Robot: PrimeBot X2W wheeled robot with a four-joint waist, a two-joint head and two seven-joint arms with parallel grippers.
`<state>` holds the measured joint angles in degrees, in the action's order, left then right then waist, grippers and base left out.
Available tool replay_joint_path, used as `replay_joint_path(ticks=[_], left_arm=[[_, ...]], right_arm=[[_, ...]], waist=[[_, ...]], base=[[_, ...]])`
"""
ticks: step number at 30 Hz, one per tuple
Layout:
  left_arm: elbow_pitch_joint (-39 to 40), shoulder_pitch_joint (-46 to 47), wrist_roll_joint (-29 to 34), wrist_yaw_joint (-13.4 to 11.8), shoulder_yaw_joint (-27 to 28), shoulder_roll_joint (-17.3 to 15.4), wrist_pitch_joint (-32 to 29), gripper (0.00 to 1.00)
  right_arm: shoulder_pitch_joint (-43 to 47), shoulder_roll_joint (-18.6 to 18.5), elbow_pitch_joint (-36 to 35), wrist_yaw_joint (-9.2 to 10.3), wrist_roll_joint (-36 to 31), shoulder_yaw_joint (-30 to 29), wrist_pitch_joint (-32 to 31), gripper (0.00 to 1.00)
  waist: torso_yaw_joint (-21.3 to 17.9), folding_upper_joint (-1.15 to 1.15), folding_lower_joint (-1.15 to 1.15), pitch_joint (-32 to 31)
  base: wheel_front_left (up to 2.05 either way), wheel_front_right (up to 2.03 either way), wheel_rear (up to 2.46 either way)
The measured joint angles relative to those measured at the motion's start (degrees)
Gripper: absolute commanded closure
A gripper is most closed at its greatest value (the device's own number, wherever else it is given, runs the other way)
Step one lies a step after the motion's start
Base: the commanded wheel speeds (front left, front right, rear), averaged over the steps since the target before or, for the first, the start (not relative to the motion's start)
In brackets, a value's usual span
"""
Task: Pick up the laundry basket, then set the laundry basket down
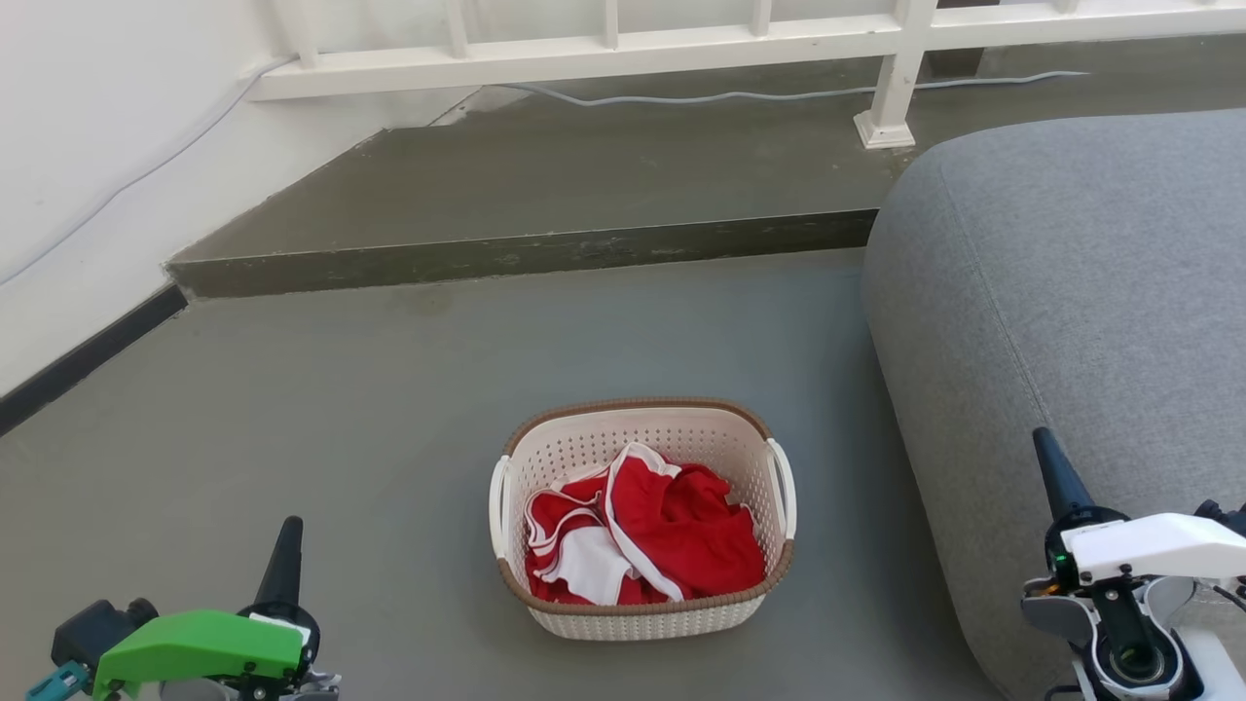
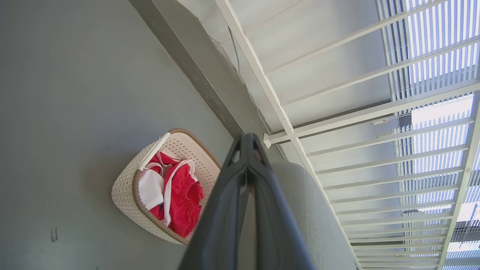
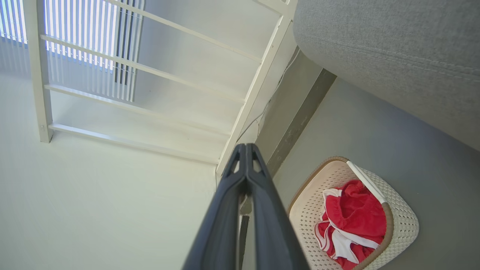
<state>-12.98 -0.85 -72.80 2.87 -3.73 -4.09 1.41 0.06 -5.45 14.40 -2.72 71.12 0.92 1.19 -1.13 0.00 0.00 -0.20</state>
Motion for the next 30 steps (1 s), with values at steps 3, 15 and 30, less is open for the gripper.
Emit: replay_joint_path(ticks=[3, 15, 30], left_arm=[[-0.3, 0.1, -2.3, 0.2, 0.3, 0.0, -0.6, 1.00], [-1.3, 1.4, -11.0, 2.1, 2.3, 0.0, -2.5, 1.00], [-2.3, 3.5, -21.4, 3.9, 5.1, 0.0, -5.0, 1.00]], right_arm=[[-0.5, 0.1, 0.2, -0.40, 2.4, -0.7, -0.6, 1.00], [-1.5, 0.7, 0.8, -2.08, 11.5, -3.1, -2.8, 1.00], [-3.3, 1.7, 1.2, -3.82, 22.7, -6.1, -5.3, 1.00]], waist=[[0.1, 0.00, 0.00, 0.0], [0.6, 0.00, 0.00, 0.2], [1.1, 0.00, 0.00, 0.4]], base=[[0.00, 0.00, 0.00], [0.00, 0.00, 0.00], [0.00, 0.00, 0.00]])
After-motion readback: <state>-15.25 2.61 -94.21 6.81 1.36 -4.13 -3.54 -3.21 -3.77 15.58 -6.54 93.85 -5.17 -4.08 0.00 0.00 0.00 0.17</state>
